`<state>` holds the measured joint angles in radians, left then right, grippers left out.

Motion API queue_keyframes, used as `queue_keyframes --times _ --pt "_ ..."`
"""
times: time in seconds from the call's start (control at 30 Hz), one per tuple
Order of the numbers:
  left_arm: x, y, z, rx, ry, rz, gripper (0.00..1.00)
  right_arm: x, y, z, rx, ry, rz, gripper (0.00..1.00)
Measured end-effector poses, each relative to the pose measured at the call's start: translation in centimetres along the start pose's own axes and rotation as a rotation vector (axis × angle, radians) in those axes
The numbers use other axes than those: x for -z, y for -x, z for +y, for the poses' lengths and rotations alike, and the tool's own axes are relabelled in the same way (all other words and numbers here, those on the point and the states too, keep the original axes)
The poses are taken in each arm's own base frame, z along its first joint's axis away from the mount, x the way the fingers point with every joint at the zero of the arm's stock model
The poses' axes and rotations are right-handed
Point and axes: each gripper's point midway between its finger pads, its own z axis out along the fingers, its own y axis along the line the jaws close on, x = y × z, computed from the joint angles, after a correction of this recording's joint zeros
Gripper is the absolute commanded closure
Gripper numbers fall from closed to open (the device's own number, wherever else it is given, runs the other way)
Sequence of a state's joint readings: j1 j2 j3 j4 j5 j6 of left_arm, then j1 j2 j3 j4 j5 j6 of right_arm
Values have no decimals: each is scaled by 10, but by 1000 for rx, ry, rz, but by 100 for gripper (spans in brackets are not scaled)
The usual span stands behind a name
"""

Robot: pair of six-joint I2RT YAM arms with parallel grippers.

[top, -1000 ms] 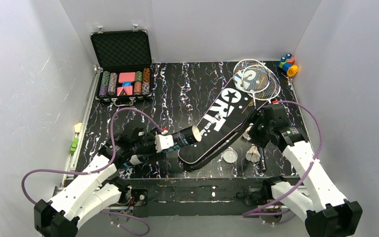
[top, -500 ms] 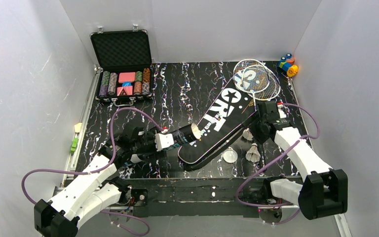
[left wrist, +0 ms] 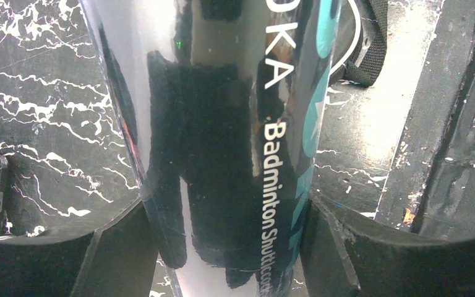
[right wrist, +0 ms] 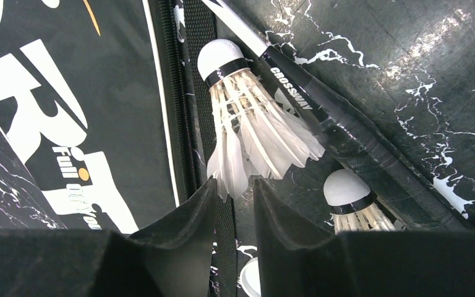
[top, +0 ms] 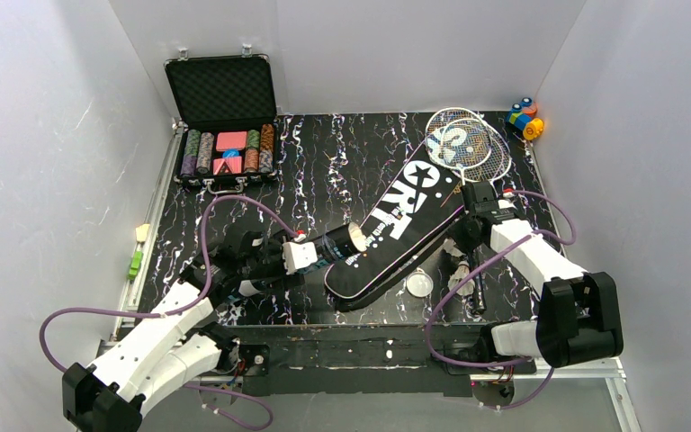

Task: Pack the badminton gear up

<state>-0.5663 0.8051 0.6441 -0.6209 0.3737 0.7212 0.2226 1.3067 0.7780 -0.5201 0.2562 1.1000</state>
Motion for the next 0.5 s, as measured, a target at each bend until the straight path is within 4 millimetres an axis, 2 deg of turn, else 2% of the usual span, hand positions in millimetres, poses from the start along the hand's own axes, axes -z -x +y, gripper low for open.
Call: queue_keyframes --times 0.23,0.4,0.5 --pt "0 0 0 0 0 0 95 0 4 -2 7 -8 -24 89" --pt "0 0 0 0 -2 1 95 7 9 1 17 17 -48 98" --pt "0 -1 -1 -1 -5 4 95 16 13 5 30 50 -71 99"
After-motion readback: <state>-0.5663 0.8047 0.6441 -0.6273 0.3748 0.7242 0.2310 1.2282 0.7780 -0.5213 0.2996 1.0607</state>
